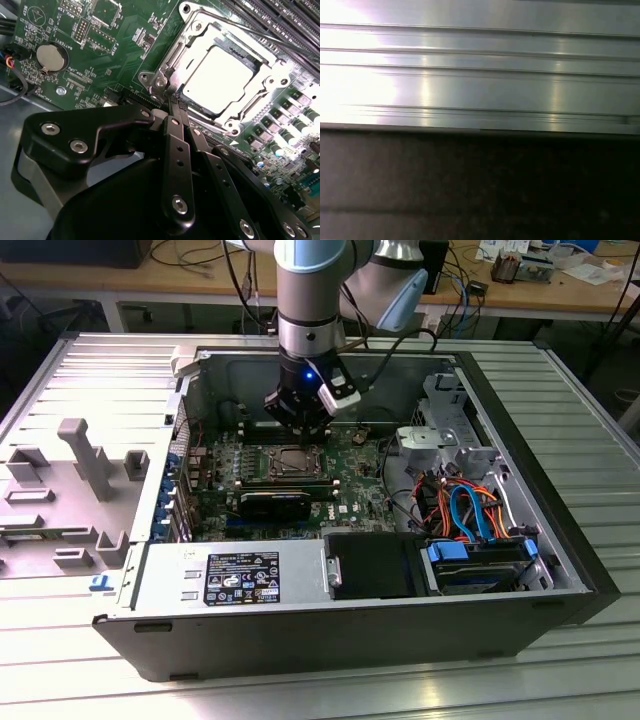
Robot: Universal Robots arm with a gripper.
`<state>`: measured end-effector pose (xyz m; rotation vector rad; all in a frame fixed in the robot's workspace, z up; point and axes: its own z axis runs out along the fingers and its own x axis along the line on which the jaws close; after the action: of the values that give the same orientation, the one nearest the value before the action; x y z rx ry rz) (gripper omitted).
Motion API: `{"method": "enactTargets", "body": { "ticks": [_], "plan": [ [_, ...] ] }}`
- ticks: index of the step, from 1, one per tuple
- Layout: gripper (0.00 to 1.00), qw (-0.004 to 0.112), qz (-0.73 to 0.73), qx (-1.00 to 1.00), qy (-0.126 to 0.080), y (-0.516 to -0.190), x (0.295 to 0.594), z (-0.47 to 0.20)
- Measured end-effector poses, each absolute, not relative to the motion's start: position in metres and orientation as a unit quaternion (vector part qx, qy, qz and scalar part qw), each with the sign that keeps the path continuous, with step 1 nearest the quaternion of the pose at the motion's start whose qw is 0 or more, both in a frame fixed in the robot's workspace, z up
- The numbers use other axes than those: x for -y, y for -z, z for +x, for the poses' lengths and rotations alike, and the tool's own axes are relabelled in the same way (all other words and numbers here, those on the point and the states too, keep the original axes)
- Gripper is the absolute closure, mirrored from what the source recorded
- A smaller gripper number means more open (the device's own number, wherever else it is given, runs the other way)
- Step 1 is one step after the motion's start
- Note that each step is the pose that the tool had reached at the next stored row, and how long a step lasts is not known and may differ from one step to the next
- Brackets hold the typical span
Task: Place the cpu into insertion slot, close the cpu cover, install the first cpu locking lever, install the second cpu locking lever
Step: 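Install the first cpu locking lever, then install the second cpu locking lever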
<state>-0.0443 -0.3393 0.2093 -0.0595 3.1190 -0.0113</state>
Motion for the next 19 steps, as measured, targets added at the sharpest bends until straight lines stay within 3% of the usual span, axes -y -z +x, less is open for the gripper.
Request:
{"method": "enactTargets", "body": {
  "ticks": [19],
  "plan": [
    [0.89,0.011,-0.019,-1.000,0.004,-0.2093,0.3462,-0.0443]
  ]
}}
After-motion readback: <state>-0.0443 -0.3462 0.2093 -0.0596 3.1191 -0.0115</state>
